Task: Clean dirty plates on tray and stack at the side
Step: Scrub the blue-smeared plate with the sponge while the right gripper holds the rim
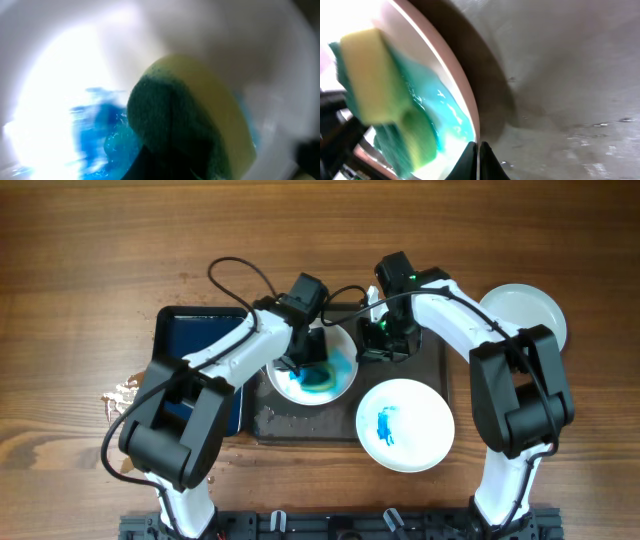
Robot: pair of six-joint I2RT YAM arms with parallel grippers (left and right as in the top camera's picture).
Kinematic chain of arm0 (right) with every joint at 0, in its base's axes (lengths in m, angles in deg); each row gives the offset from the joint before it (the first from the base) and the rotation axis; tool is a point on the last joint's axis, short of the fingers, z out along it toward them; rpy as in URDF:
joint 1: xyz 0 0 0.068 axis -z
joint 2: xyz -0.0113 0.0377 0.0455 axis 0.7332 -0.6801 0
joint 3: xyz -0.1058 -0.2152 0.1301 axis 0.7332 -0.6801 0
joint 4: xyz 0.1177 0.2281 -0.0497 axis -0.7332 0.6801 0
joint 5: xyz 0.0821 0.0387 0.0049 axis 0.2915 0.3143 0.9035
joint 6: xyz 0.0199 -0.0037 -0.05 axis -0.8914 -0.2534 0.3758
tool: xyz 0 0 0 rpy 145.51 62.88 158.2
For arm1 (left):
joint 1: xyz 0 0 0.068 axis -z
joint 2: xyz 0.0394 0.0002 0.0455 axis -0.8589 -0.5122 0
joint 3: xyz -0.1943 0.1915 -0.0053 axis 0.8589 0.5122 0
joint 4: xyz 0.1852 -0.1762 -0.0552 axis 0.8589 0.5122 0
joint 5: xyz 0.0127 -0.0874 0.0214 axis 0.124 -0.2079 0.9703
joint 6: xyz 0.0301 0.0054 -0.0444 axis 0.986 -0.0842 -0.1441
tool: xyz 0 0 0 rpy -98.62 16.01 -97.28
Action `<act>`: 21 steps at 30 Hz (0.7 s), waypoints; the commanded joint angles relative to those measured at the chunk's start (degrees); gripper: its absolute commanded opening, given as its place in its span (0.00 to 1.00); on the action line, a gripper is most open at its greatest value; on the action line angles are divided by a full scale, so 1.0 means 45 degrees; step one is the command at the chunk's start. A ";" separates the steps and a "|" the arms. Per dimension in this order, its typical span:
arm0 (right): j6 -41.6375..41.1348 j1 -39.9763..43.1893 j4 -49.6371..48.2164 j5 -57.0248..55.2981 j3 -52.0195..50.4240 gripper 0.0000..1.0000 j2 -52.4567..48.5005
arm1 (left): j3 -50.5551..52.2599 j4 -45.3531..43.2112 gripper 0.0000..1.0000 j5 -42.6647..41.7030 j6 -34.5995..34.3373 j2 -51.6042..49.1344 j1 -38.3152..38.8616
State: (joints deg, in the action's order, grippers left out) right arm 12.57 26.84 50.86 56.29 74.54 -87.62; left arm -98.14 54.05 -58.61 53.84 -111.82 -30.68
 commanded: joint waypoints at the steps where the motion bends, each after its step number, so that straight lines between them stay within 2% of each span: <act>1: -0.0058 0.0053 0.0029 -0.0155 0.0039 0.05 0.0005 | 0.0641 0.1180 0.04 0.5761 -0.0976 -0.0656 -0.0894; 4: -0.0248 0.0053 0.0010 -0.0155 0.0039 0.05 0.0005 | 0.0641 0.1428 0.04 0.6824 -0.1297 -0.0656 -0.0971; 9: -0.0267 0.0053 0.0015 -0.0146 0.0039 0.05 0.0005 | 0.0641 0.1515 0.04 0.6679 -0.1146 -0.0656 -0.0559; 10: -0.0355 0.0049 -0.0078 -0.0102 0.0039 0.11 0.0005 | 0.0641 0.1549 0.04 0.6679 -0.1146 -0.0656 -0.0461; 12: -0.0330 0.0049 -0.0423 0.0437 0.0039 0.67 0.0005 | 0.0641 0.1545 0.04 0.6353 -0.1146 -0.0656 -0.0243; 13: -0.0345 0.0044 -0.0670 0.0743 0.0039 0.73 0.0005 | 0.0641 0.1496 0.04 0.6062 -0.1146 -0.0656 -0.0136; 16: -0.0651 -0.0257 -0.1452 0.1035 0.0039 0.68 -0.0024 | 0.0641 0.1205 0.04 0.5440 -0.1151 -0.0656 0.0107; 18: -0.0942 -0.0418 -0.1817 0.1185 0.0039 0.53 -0.0155 | 0.0641 0.1180 0.04 0.5163 -0.1146 -0.0656 0.0117; 19: -0.1122 -0.0481 -0.2176 0.1520 0.0034 0.49 -0.0325 | 0.0641 0.1175 0.04 0.4979 -0.1146 -0.0656 0.0117; 21: -0.1205 -0.0481 -0.3191 0.2968 0.0034 0.48 -0.0554 | 0.0641 0.1064 0.04 0.4605 -0.1107 -0.0656 0.0102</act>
State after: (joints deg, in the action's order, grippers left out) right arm 8.35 25.57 40.95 60.58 74.52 -87.75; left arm -97.55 59.06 -35.35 49.23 -111.77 -30.30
